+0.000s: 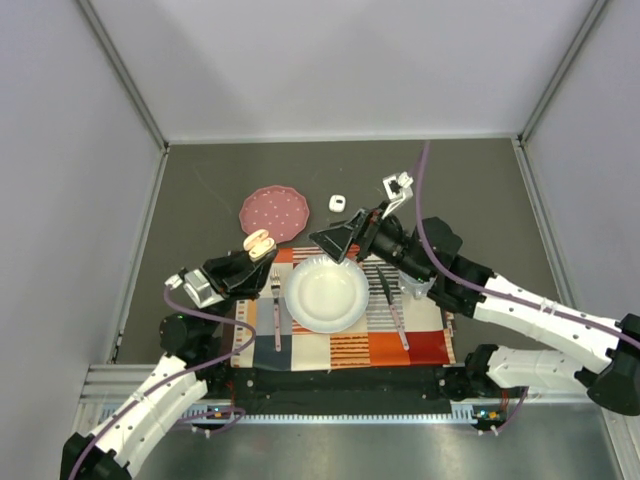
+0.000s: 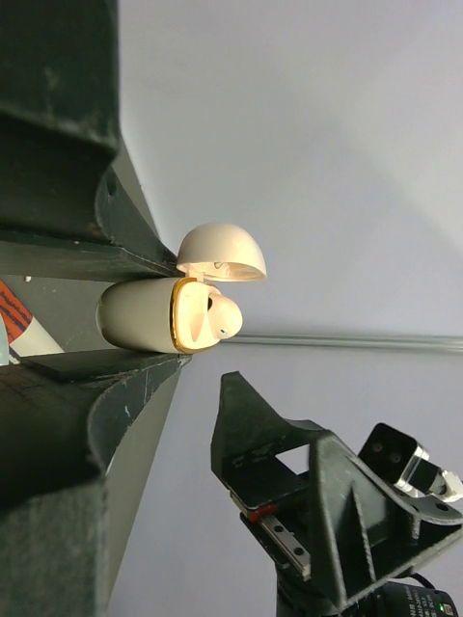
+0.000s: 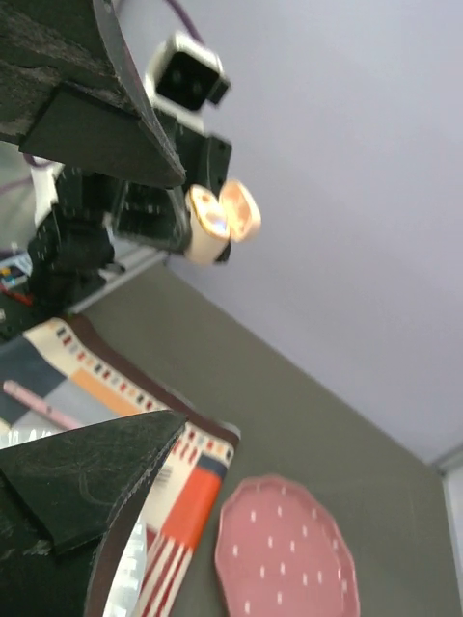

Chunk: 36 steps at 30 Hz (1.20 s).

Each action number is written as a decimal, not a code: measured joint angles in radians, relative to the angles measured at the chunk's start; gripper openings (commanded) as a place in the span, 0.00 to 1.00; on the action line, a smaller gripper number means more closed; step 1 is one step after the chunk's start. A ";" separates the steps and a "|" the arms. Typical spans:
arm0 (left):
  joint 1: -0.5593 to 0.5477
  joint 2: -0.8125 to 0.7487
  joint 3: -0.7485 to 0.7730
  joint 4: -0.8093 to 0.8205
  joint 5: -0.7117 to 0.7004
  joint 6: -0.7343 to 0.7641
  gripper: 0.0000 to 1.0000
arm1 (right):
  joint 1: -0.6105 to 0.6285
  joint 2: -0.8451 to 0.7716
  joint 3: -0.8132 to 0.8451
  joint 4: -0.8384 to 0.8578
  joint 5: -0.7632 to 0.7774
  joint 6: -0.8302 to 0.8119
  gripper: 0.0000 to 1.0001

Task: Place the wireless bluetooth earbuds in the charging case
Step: Pick up the left earbud from the center of the board.

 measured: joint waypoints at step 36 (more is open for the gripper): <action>0.000 -0.045 0.000 -0.074 -0.029 0.025 0.00 | -0.443 0.259 0.284 -0.700 -0.058 -0.168 0.95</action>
